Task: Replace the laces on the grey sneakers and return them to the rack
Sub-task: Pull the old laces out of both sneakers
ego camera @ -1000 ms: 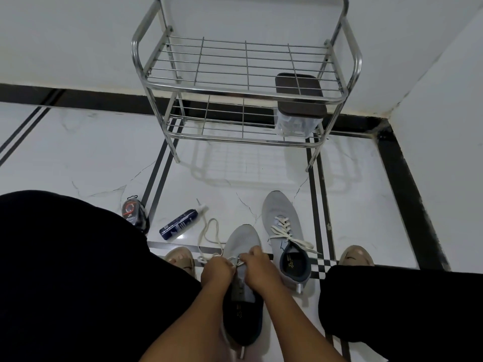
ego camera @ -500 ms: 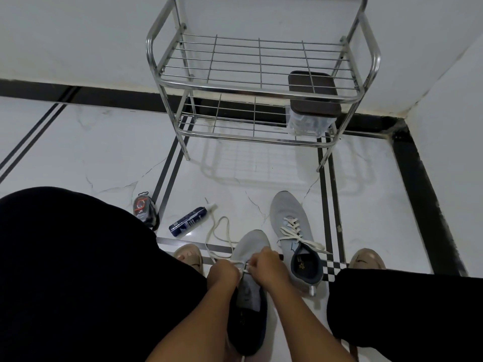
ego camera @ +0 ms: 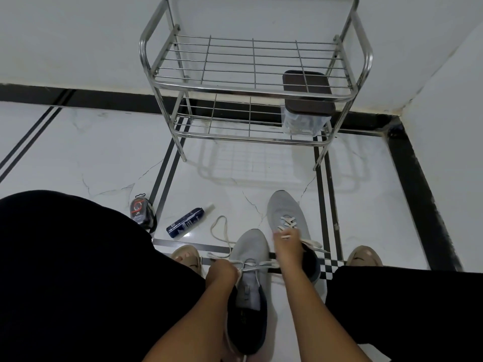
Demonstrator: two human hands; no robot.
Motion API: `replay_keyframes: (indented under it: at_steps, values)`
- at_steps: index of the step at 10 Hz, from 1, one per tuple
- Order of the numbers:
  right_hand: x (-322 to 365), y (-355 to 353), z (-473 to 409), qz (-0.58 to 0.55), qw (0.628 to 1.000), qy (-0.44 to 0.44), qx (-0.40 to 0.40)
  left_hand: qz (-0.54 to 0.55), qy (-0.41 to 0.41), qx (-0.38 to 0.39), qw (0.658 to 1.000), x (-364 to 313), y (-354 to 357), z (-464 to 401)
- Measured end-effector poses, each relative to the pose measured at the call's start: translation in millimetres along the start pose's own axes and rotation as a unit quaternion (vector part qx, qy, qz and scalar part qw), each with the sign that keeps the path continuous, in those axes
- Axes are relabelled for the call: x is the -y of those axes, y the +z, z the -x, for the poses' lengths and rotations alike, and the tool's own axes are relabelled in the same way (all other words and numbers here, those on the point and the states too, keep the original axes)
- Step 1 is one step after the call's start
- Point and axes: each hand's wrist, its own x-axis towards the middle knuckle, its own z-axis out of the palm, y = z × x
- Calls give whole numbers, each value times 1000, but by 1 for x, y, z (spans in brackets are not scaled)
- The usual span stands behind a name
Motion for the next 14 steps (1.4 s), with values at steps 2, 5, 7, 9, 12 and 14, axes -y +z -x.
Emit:
replay_keyframes:
  at_steps: [2, 5, 7, 9, 12, 14]
  values:
    - [-30, 47, 38, 332, 911, -111, 218, 2, -5, -1, 1000, -2, -1, 5]
    - [18, -11, 4, -382, 908, 161, 59, -84, -46, 23, 995, -7, -4, 3]
    - [-17, 35, 26, 115, 979, -37, 162, -103, -49, 26, 993, -9, -3, 4]
    - [36, -7, 5, -286, 958, 11, -27, -85, 19, 19, 996, -9, -2, 9]
    - [-1, -2, 20, 247, 949, -14, 195, -104, 149, -25, 983, -11, 2, 27]
    - [-29, 15, 51, 308, 920, -61, 237, -133, 165, -50, 976, -11, 6, 33]
